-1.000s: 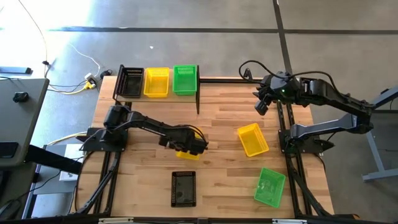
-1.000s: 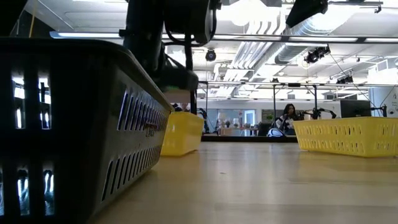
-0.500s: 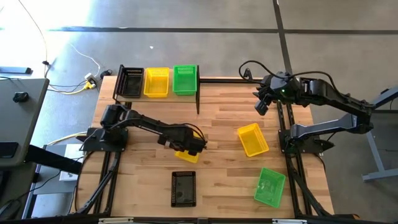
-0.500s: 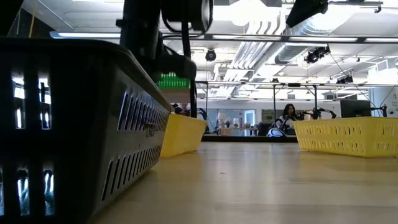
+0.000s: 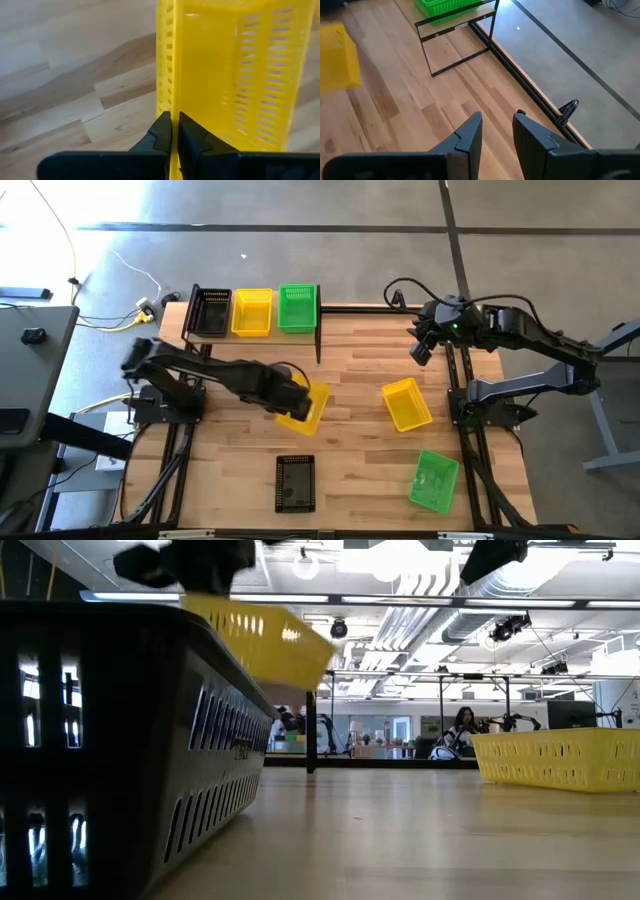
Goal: Stack baskets on shelf by color
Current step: Stack the top yellow bin on top of the yellow bin
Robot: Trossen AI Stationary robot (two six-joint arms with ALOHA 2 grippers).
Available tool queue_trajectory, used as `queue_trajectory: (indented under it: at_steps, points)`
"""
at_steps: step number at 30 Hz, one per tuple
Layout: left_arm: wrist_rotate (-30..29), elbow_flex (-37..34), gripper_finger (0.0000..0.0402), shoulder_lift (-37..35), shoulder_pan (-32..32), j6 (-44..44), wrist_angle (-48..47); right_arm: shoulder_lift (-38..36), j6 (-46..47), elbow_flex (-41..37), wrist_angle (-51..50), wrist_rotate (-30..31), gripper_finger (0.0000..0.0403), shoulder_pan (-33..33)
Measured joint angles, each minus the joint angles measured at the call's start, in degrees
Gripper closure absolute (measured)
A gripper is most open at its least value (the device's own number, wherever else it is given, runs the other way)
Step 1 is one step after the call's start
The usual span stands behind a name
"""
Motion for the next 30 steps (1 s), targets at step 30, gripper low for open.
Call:
queue_trajectory:
  at_steps: [30]
  points:
    - [-4.65,0.01,0.0401,-27.41,33.54,27.72,-0.56,0.02,2.97,0.00,0.00,0.46,0.0309,0.01]
